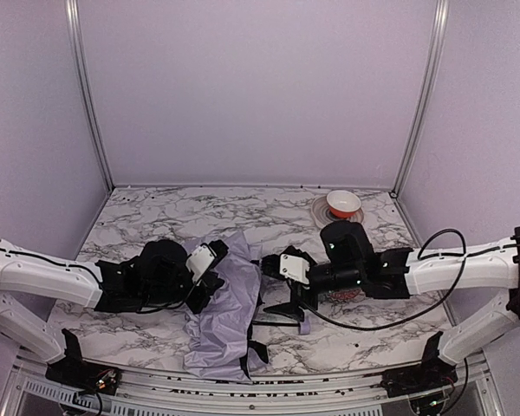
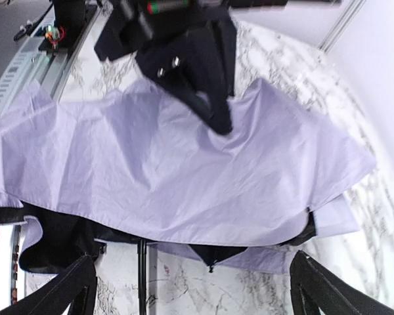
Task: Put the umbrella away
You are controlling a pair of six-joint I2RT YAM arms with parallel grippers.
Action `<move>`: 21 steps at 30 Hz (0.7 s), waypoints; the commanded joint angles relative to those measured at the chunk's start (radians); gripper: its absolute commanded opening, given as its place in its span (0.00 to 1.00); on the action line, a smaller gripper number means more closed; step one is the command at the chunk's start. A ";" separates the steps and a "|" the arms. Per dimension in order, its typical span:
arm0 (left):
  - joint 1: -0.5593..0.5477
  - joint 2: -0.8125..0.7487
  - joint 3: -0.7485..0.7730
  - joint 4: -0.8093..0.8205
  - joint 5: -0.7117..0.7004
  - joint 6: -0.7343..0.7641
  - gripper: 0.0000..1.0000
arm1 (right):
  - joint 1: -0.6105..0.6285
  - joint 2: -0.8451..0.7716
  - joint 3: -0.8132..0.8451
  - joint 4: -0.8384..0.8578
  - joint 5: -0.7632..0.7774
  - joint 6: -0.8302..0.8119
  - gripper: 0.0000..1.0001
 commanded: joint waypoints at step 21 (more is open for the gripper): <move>0.000 -0.109 -0.070 0.053 0.076 0.100 0.00 | -0.242 0.538 0.664 -0.115 -0.452 0.513 0.83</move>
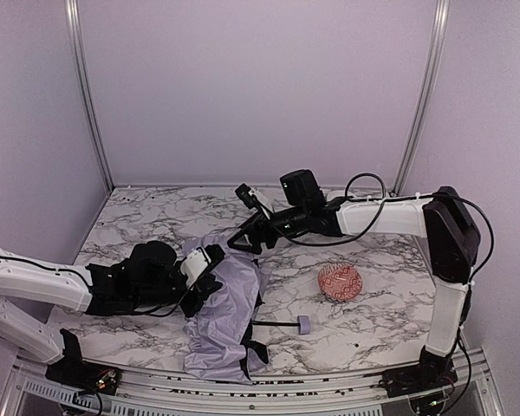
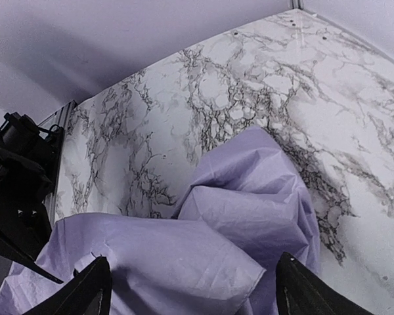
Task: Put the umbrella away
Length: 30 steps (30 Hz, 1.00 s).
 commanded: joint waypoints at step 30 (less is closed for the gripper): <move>-0.194 -0.199 0.067 -0.294 0.088 0.189 0.73 | -0.083 0.174 -0.118 -0.085 0.104 0.149 0.00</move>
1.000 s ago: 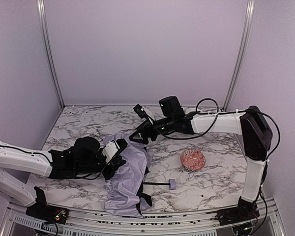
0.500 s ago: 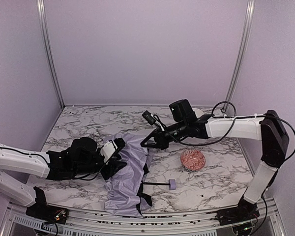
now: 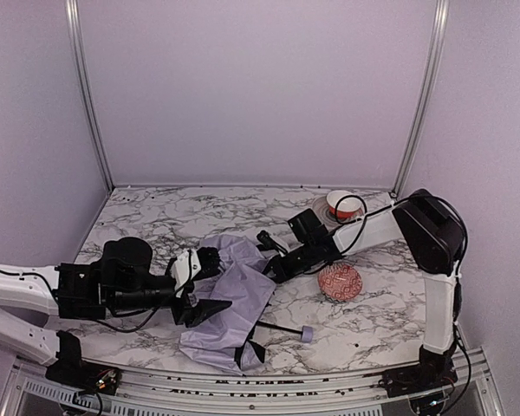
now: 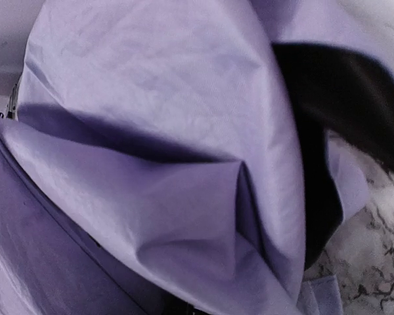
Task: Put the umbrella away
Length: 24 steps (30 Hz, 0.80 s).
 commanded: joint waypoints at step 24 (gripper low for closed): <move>-0.112 0.323 0.073 -0.246 -0.022 0.166 0.02 | 0.069 -0.217 0.228 -0.397 0.443 -0.243 0.65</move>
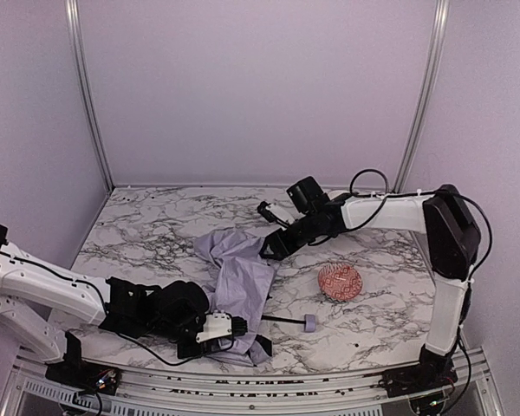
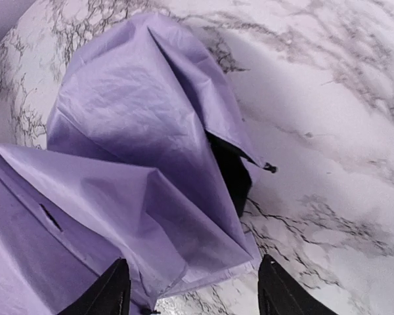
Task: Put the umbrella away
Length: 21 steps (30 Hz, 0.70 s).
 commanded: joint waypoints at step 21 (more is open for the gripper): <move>0.099 -0.077 0.137 0.119 -0.028 -0.004 0.00 | 0.170 0.108 -0.075 0.052 -0.447 -0.049 0.46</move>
